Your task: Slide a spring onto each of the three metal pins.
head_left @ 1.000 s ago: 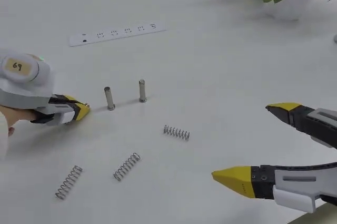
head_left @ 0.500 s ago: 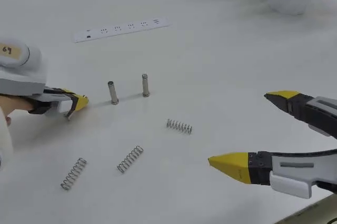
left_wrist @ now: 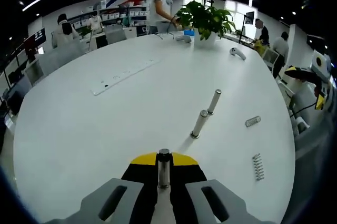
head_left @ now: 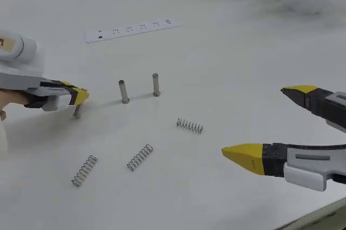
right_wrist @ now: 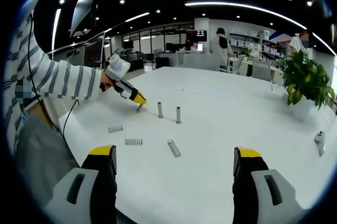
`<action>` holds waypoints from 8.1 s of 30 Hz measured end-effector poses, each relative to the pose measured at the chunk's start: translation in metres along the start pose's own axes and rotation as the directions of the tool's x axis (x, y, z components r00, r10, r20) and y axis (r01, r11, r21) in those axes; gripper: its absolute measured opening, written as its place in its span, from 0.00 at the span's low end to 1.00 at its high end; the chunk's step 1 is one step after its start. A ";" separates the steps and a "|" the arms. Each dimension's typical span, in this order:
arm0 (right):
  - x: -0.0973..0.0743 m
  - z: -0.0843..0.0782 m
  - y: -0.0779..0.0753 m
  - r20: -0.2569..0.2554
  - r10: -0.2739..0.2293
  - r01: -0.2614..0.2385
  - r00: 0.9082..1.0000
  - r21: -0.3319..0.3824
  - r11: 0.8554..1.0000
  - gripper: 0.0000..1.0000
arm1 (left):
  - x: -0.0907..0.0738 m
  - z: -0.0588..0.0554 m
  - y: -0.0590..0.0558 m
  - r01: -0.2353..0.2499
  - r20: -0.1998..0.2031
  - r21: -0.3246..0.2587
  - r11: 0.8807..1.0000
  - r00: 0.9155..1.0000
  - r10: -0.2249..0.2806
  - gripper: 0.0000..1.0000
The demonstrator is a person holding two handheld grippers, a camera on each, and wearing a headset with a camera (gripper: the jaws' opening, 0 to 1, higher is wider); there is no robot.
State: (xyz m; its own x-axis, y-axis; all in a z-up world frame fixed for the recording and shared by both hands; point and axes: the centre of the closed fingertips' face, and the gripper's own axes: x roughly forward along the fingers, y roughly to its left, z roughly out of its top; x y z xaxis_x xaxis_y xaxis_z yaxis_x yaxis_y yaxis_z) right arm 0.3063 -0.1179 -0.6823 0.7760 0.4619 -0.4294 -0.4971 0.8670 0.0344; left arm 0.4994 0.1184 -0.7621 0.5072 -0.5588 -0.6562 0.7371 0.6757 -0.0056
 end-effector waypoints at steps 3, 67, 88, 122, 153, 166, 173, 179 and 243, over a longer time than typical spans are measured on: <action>-0.002 -0.002 -0.003 -0.001 -0.002 0.002 1.000 0.002 1.000 0.91 | -0.002 -0.001 0.001 0.003 -0.004 0.003 1.000 1.000 -0.003 0.00; -0.010 -0.013 -0.003 -0.036 0.002 -0.002 0.999 -0.002 1.000 0.89 | 0.007 0.006 -0.015 0.021 -0.023 0.070 0.997 1.000 -0.019 0.00; -0.008 -0.016 0.009 -0.051 0.023 -0.023 0.998 0.003 1.000 0.89 | 0.007 -0.004 -0.013 -0.022 -0.036 0.052 0.998 0.999 0.024 0.05; -0.005 -0.021 0.017 -0.063 0.058 -0.057 0.996 0.018 0.998 0.88 | -0.032 -0.038 -0.045 -0.022 -0.091 0.083 0.996 0.995 0.030 0.16; -0.001 -0.023 0.018 -0.073 0.078 -0.077 0.994 0.009 0.997 0.86 | -0.055 -0.084 -0.093 0.015 -0.149 0.043 0.999 0.989 -0.009 0.16; -0.001 -0.024 0.022 -0.087 0.081 -0.081 0.993 0.006 0.997 0.86 | -0.064 -0.098 -0.098 0.016 -0.164 0.031 0.999 0.986 -0.011 0.13; -0.001 -0.023 0.022 -0.082 0.080 -0.080 0.993 0.008 0.997 0.86 | -0.063 -0.103 -0.098 0.014 -0.176 0.019 1.000 0.984 -0.011 0.12; -0.001 -0.024 0.023 -0.088 0.081 -0.081 0.993 0.006 0.997 0.86 | -0.063 -0.105 -0.103 0.017 -0.172 -0.023 1.000 0.985 -0.021 0.09; 0.028 -0.020 0.023 -0.099 0.194 -0.195 0.976 -0.002 0.981 0.81 | -0.080 -0.102 -0.089 0.002 -0.128 -0.039 0.999 0.992 -0.007 0.02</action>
State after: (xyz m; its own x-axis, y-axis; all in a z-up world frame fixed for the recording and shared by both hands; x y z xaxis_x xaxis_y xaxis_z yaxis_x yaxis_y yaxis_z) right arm 0.3089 -0.0889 -0.7119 0.6226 0.6007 -0.5016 -0.6400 0.7596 0.1153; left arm 0.3479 0.1523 -0.7865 0.4408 -0.4972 -0.7473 0.7201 0.6930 -0.0363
